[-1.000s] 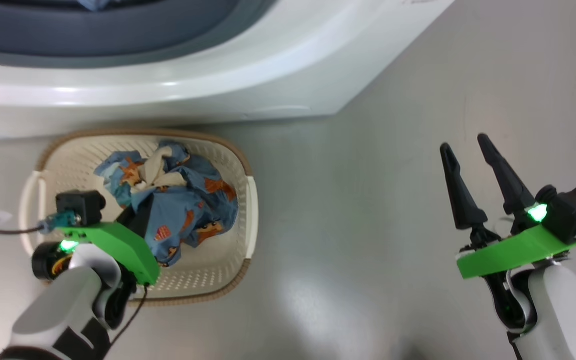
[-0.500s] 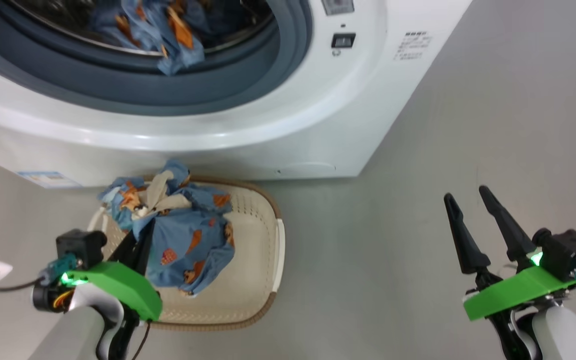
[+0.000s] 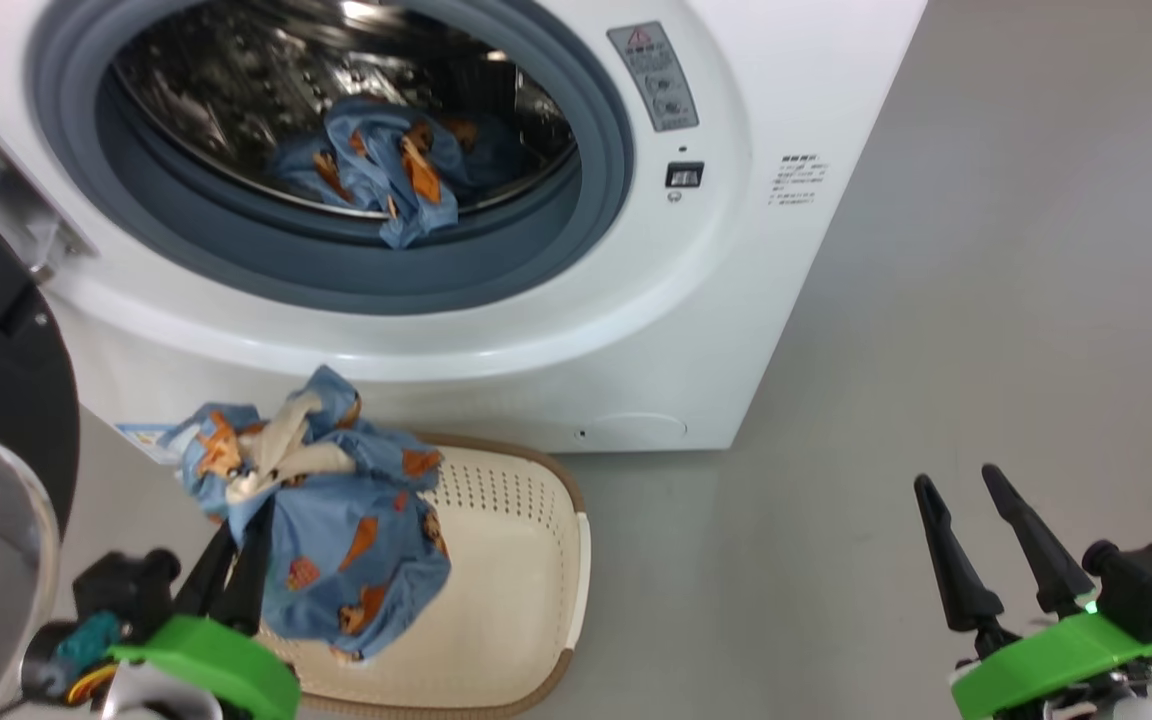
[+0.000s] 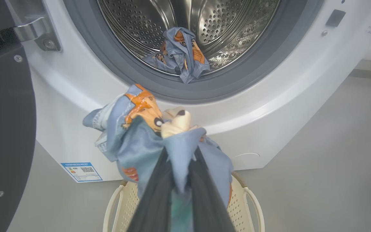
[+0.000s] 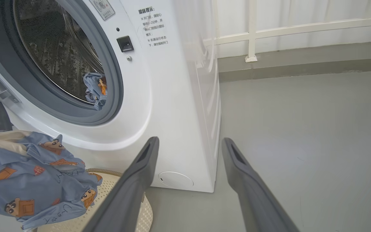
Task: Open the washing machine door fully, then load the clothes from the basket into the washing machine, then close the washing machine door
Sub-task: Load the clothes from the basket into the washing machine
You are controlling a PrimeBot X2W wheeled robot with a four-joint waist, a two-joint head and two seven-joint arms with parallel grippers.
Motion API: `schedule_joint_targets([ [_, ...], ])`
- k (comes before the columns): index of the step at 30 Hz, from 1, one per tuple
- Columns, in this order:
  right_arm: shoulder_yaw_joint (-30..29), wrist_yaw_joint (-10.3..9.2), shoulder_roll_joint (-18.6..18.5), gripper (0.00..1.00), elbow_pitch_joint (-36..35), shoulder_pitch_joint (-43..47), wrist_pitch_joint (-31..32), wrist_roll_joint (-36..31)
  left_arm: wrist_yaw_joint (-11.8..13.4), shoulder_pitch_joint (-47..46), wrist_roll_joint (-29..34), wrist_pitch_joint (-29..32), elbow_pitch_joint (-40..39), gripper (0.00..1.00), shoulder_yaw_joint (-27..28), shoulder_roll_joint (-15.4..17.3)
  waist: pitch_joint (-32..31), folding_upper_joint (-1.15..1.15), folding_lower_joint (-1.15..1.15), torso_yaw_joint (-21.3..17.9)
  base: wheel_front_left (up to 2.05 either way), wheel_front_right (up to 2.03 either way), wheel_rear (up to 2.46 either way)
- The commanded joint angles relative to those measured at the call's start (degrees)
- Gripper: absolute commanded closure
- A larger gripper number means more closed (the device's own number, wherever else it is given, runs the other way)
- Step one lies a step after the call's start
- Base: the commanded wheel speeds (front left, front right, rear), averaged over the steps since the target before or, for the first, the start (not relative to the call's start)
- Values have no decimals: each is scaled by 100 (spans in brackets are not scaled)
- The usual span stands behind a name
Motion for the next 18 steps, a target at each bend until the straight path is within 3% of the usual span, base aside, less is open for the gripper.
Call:
schedule_joint_targets([
  [1,75,9,-84,0,-130,128,-27,15,-9,99,120,-38,-272,100,349,105,-231,0,0,16,0,0,0],
  [11,-124,9,-118,0,-191,593,-27,31,-9,1250,741,-38,-1350,100,1101,-191,-646,0,0,-28,0,0,0],
  [18,-191,9,-104,0,-260,717,-27,33,-9,1712,891,-38,-1832,100,1319,-331,-661,0,0,-56,0,0,0],
])
